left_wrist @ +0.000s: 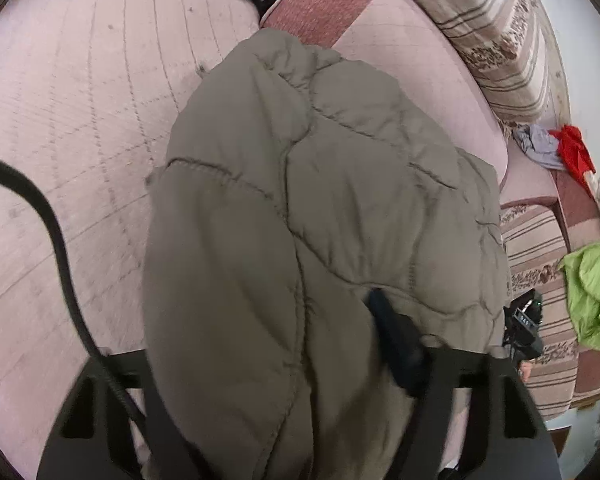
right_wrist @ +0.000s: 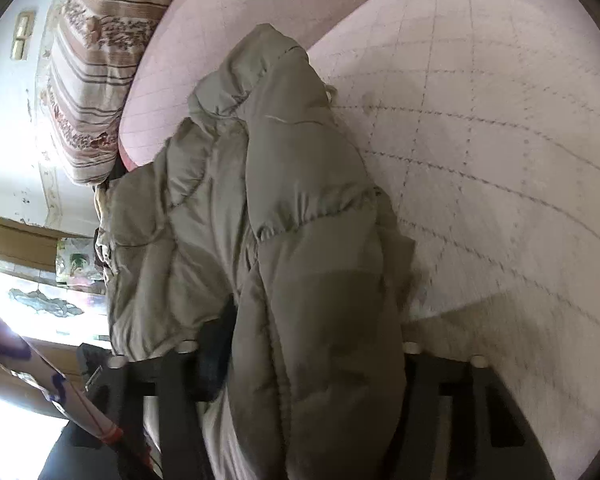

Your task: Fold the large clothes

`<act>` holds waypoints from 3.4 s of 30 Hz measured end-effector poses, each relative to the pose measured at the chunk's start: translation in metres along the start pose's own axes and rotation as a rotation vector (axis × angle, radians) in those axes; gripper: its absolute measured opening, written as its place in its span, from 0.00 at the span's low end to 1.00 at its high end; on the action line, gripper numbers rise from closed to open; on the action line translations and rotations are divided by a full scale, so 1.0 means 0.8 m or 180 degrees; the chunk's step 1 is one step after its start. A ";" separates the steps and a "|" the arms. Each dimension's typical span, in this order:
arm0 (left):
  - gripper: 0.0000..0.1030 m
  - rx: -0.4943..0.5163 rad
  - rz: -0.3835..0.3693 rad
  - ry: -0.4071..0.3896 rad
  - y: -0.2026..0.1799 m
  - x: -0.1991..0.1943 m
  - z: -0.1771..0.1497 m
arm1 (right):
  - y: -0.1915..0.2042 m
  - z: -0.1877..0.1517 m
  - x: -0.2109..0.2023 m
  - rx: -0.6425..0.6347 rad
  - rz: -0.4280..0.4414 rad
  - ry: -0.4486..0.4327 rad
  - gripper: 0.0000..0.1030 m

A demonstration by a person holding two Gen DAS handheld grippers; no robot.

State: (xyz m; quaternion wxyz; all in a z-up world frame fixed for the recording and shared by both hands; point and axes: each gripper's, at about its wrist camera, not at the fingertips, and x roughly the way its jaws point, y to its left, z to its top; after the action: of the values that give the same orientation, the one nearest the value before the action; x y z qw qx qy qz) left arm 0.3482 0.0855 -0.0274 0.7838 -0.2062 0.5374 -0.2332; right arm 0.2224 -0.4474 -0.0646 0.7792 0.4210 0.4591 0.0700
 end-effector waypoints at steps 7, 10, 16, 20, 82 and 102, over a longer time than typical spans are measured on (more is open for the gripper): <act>0.49 0.0121 0.0209 0.0028 -0.003 -0.045 -0.052 | 0.007 -0.055 -0.041 -0.0063 -0.0097 0.0039 0.46; 0.49 0.0130 0.0238 0.0025 0.009 -0.061 -0.084 | -0.005 -0.088 -0.055 -0.0043 -0.0048 0.0044 0.46; 0.66 0.0122 0.0468 -0.0043 0.023 -0.057 -0.109 | -0.021 -0.115 -0.061 -0.0031 -0.0153 -0.0079 0.56; 0.68 0.0125 0.0674 -0.0103 0.014 -0.064 -0.107 | 0.008 -0.116 -0.066 -0.0209 -0.0839 -0.0328 0.80; 0.94 0.0872 0.2248 -0.2598 -0.166 -0.205 -0.279 | 0.227 -0.293 -0.061 -0.1737 -0.2173 -0.1067 0.78; 0.97 0.1205 0.1874 -0.2599 -0.198 -0.273 -0.424 | 0.245 -0.438 -0.168 -0.1650 -0.2166 -0.1479 0.80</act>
State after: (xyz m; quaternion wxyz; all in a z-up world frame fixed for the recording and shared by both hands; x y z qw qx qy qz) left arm -0.0617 0.0615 0.1122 0.9847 0.0242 0.1726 0.0027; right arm -0.0711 -0.1821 0.0859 0.9189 0.0435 0.3520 -0.1725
